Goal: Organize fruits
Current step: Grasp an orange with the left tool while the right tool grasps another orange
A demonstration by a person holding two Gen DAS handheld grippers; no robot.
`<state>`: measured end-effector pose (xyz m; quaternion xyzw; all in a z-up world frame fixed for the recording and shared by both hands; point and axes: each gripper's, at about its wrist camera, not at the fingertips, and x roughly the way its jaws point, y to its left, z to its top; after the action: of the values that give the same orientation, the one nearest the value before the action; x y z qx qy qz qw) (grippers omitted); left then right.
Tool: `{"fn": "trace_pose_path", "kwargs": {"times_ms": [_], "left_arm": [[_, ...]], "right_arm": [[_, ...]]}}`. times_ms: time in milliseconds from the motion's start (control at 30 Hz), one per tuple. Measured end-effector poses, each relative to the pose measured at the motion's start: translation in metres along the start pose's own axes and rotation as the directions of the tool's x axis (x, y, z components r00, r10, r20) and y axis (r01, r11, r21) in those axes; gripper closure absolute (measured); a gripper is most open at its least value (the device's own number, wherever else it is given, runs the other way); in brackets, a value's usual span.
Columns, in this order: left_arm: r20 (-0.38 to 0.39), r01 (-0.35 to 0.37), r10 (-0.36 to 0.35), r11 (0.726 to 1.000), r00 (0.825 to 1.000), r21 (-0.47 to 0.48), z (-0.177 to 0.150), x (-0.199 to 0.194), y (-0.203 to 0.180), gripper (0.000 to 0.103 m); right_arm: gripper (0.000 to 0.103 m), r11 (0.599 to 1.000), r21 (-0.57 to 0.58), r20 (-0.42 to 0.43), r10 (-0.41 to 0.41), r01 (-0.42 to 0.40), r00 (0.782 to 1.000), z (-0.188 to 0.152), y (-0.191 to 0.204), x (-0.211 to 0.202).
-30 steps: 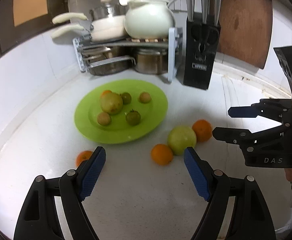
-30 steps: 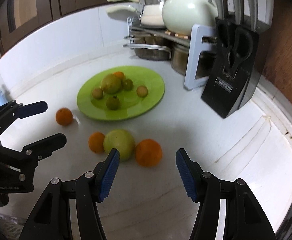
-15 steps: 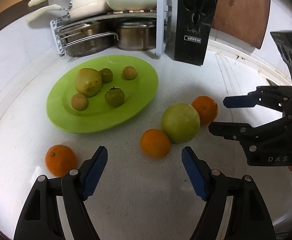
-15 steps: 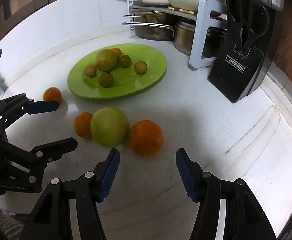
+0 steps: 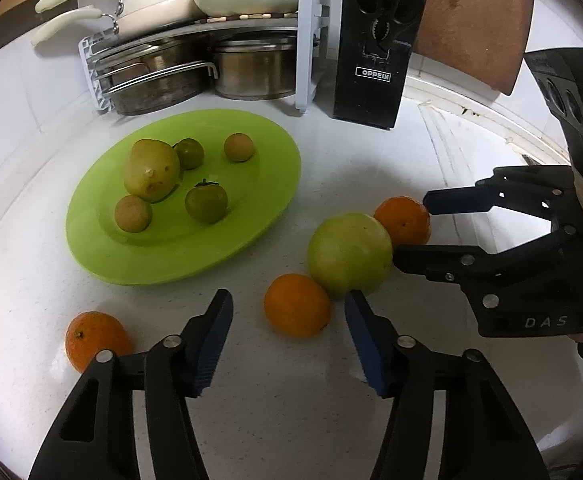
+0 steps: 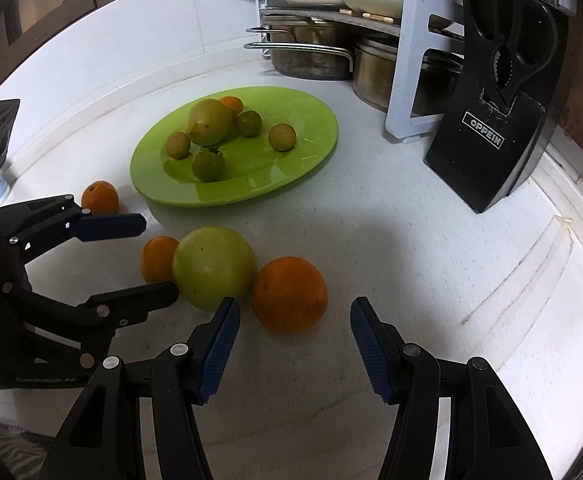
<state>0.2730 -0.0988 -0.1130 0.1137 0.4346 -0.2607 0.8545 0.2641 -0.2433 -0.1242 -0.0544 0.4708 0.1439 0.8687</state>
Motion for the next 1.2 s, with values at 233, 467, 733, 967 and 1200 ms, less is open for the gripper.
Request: {"fn": "trace_pose_path", "kwargs": {"times_ms": [233,467,733,967,1200], "left_arm": [[-0.004,0.046,-0.046,0.999,0.999,0.002,0.0,0.002,-0.002,0.061],[0.001,0.036,-0.036,0.999,0.999,-0.007,0.0,0.003,0.0,0.067],[0.014,0.017,-0.017,0.999,1.0,-0.038,-0.003,0.0,0.002,0.068],[0.046,0.0,0.003,0.999,0.999,-0.05,-0.003,-0.013,0.0,0.068],[0.087,-0.009,0.014,0.998,0.996,-0.057,0.001,-0.03,-0.001,0.068]], "right_arm": [[0.054,1.0,-0.007,-0.007,0.004,-0.004,1.0,0.002,0.0,0.003],[0.062,1.0,-0.004,-0.025,0.022,-0.023,0.999,0.0,0.002,0.008],[0.062,1.0,0.016,-0.005,0.011,-0.011,1.0,-0.003,0.002,0.004],[0.062,0.999,0.041,0.018,-0.001,0.0,1.0,-0.003,-0.001,-0.006],[0.062,0.999,0.047,0.054,-0.012,0.009,0.998,0.0,0.003,-0.023]]}}
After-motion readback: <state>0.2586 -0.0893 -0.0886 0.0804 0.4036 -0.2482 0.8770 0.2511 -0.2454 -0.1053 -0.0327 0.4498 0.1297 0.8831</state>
